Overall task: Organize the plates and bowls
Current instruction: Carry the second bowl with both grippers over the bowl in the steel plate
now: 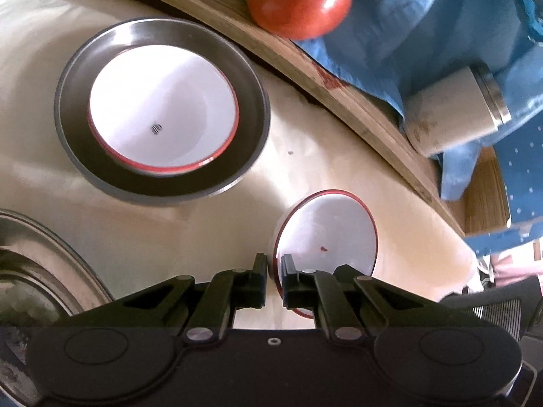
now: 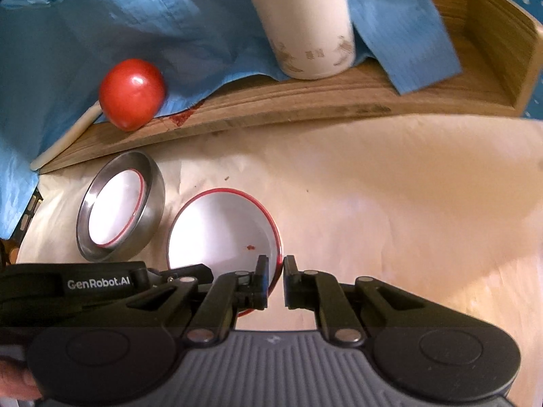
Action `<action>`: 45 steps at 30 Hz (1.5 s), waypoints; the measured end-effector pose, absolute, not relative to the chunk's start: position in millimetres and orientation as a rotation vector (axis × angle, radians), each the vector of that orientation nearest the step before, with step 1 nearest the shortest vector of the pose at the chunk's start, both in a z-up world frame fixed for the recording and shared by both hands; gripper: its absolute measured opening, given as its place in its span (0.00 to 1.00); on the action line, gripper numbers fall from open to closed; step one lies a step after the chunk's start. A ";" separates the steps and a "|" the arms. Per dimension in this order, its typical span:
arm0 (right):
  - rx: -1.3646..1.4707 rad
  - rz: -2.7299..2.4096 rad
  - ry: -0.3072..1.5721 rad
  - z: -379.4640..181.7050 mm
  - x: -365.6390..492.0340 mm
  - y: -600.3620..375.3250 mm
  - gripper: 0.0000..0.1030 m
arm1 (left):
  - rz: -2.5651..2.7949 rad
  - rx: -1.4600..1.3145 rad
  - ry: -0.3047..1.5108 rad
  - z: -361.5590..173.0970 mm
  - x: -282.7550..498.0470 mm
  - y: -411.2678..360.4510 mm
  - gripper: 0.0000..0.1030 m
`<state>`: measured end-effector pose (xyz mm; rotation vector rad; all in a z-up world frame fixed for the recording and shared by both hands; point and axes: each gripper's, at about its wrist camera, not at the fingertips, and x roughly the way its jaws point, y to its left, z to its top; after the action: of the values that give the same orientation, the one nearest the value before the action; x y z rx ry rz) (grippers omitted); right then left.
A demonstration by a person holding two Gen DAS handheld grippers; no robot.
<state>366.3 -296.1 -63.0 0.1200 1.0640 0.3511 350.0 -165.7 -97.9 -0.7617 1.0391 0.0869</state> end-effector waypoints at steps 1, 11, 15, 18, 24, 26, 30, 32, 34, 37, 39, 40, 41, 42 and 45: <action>0.127 0.341 1.063 -62.9 362.9 -297.2 0.09 | 0.078 -0.755 1.043 -97.9 349.4 -167.1 0.07; 0.195 0.253 1.054 -59.3 332.1 -308.3 0.09 | -0.026 -0.682 1.077 -91.3 343.1 -173.1 0.07; 0.215 0.227 1.040 -52.2 319.9 -313.0 0.10 | -0.075 -0.640 1.063 -81.0 339.3 -172.6 0.07; 0.228 0.212 1.025 -45.4 314.0 -312.5 0.10 | -0.101 -0.617 1.052 -75.4 337.5 -169.7 0.07; 0.230 0.207 1.002 -31.3 314.6 -299.5 0.10 | -0.122 -0.597 1.026 -64.4 335.5 -154.5 0.07; 0.224 0.213 0.991 -25.8 315.2 -291.6 0.10 | -0.121 -0.595 1.009 -58.3 334.6 -146.6 0.07; 0.199 0.232 0.966 -15.2 316.6 -273.6 0.10 | -0.116 -0.594 0.971 -46.9 332.2 -131.6 0.07; 0.187 0.244 0.957 -10.2 317.5 -265.4 0.10 | -0.112 -0.597 0.952 -42.0 330.6 -123.9 0.07; 0.179 0.257 0.953 -6.8 319.1 -257.3 0.10 | -0.104 -0.603 0.937 -38.5 328.9 -115.6 0.07; 0.167 0.275 0.947 -3.4 322.1 -244.7 0.10 | -0.089 -0.611 0.918 -35.0 326.3 -103.9 0.07; 0.159 0.290 0.944 -1.7 324.8 -236.5 0.11 | -0.075 -0.617 0.904 -32.0 324.0 -95.3 0.07; 0.155 0.299 0.942 -0.7 326.2 -232.1 0.11 | -0.068 -0.619 0.896 -30.5 322.9 -91.0 0.07; 0.149 0.309 0.940 0.3 327.7 -227.3 0.11 | -0.060 -0.621 0.886 -28.9 321.8 -86.4 0.07; 0.145 0.317 0.939 0.4 329.1 -223.7 0.11 | -0.052 -0.623 0.879 -27.4 320.7 -82.2 0.07; 0.130 0.342 0.939 2.1 332.9 -210.4 0.11 | -0.028 -0.634 0.865 -24.7 317.6 -70.4 0.07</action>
<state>332.9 -210.4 2.1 0.1298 0.9387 0.3420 317.6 -70.4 -24.7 -0.6340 0.8646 -0.0281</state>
